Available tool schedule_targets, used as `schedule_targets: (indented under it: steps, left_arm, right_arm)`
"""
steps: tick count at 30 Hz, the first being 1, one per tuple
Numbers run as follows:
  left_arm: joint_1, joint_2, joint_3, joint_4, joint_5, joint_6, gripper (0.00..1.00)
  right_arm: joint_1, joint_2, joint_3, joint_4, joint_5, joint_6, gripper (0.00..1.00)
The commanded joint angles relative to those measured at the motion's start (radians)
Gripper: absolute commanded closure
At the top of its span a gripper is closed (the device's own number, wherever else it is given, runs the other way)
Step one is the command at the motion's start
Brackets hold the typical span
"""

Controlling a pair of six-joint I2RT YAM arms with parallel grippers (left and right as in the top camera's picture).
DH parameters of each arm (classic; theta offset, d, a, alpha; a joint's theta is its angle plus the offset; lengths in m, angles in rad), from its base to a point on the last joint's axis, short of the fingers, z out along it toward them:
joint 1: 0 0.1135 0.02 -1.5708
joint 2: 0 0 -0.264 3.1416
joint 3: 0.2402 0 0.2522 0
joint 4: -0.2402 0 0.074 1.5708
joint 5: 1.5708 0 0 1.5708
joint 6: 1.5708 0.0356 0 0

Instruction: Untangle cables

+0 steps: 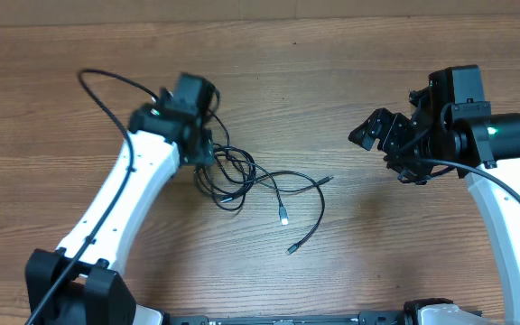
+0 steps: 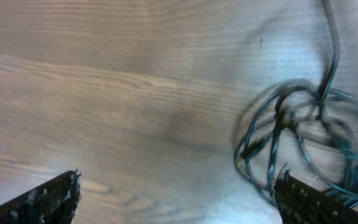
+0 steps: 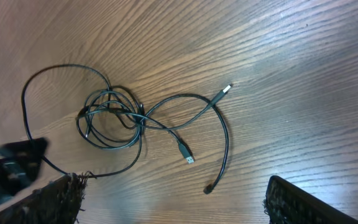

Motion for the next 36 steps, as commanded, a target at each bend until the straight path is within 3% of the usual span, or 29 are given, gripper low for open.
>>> schedule_targets:
  steps: [1,5,7,12,20,24,29,36]
  left_arm:
    - [0.04,0.0,0.174,-0.006,0.114,-0.038,0.01]
    - [0.043,0.0,0.221,0.059,0.468,-0.024,0.0]
    - [0.04,0.008,0.219,0.062,0.554,0.0,0.01]
    - [0.04,0.047,0.194,-0.029,0.446,-0.055,0.0]
    - [0.058,0.096,0.114,-0.159,0.211,-0.323,0.0]
    - [0.076,0.096,0.092,-0.134,0.171,-0.33,0.0]
    - [0.117,0.097,0.076,-0.113,0.194,-0.399,0.0]
    - [0.197,0.097,-0.034,0.0,0.41,-0.425,0.0]
  right_arm:
    - [0.0,0.003,0.019,0.002,-0.006,0.003,0.08]
    - [0.0,0.004,0.019,0.013,-0.006,0.003,0.08]
    - [0.0,0.004,0.019,0.017,-0.006,0.003,0.07]
    - [0.0,0.004,0.019,0.017,-0.006,0.003,0.07]
    - [0.0,0.004,0.019,0.016,-0.005,0.003,0.04]
    - [0.0,0.004,0.019,0.016,0.019,0.002,0.01]
    - [0.0,0.005,0.019,0.017,0.093,0.003,0.0]
    - [0.0,0.011,0.019,0.018,0.208,-0.001,0.0]
